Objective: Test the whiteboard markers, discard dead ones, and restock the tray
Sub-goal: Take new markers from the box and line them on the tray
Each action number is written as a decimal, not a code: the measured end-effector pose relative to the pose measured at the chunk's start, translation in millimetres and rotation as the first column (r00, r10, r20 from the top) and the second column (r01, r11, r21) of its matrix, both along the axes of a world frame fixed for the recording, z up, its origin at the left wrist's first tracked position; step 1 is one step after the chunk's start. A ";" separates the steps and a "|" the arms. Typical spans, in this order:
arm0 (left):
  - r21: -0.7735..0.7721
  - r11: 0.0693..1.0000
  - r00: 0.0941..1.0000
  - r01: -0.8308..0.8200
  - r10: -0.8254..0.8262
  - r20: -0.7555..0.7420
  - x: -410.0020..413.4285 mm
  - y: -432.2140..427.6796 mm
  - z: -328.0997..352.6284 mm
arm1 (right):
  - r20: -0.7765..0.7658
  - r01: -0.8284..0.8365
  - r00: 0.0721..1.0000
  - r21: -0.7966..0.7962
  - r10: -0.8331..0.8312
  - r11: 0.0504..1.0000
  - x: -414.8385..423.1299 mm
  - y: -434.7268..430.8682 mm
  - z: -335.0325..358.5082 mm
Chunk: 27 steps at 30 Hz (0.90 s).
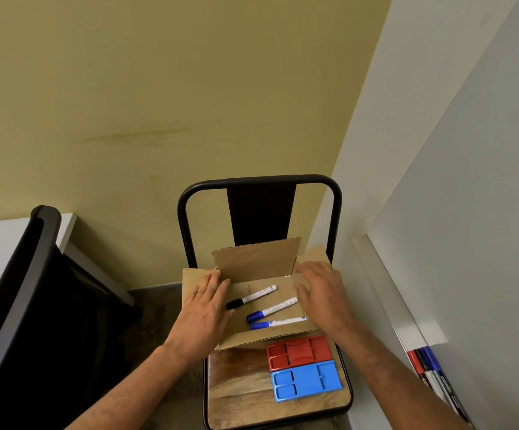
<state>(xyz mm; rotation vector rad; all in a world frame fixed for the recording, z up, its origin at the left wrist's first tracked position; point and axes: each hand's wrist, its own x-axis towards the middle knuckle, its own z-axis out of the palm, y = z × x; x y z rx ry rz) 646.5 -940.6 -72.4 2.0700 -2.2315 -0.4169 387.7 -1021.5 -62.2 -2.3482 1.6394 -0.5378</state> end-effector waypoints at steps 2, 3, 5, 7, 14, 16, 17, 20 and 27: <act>-0.022 1.000 0.999 0.019 -0.020 -0.035 -3.6 -4.7 -2.1 | -0.011 -0.141 0.990 0.052 0.142 0.989 7.6 0.1 2.9; -0.025 0.999 0.998 0.026 -0.027 -0.048 -5.1 -6.6 -4.9 | -0.028 -0.201 0.978 0.101 0.205 0.974 11.2 -0.9 3.3; -0.039 0.999 0.998 0.027 -0.029 -0.062 -7.3 -8.3 -11.3 | -0.077 -0.272 0.953 0.198 0.292 0.942 18.2 -4.9 2.1; -0.052 0.999 0.998 0.010 -0.013 -0.064 -8.0 -7.3 -17.0 | -0.162 -0.291 0.925 0.274 0.343 0.917 25.0 -10.3 -1.9; -0.065 0.997 0.996 -0.031 0.025 -0.087 -5.3 -5.5 -36.4 | -0.419 -0.289 0.754 0.480 0.506 0.828 46.9 -23.4 -38.6; -0.067 0.997 0.994 -0.025 0.017 -0.108 -5.5 -5.6 -38.6 | -0.444 -0.278 0.728 0.506 0.522 0.817 50.6 -25.3 -48.4; -0.072 0.997 0.992 -0.025 0.016 -0.122 -5.8 -5.8 -39.0 | -0.451 -0.273 0.722 0.512 0.525 0.815 52.2 -26.8 -51.7; -0.077 0.996 0.992 -0.033 0.023 -0.126 -5.9 -6.7 -40.6 | -0.467 -0.270 0.708 0.513 0.529 0.815 56.8 -31.6 -57.8; -0.060 0.997 0.990 -0.045 0.036 -0.135 -7.1 -7.9 -40.3 | -0.522 -0.302 0.677 0.446 0.519 0.843 59.1 -35.6 -68.5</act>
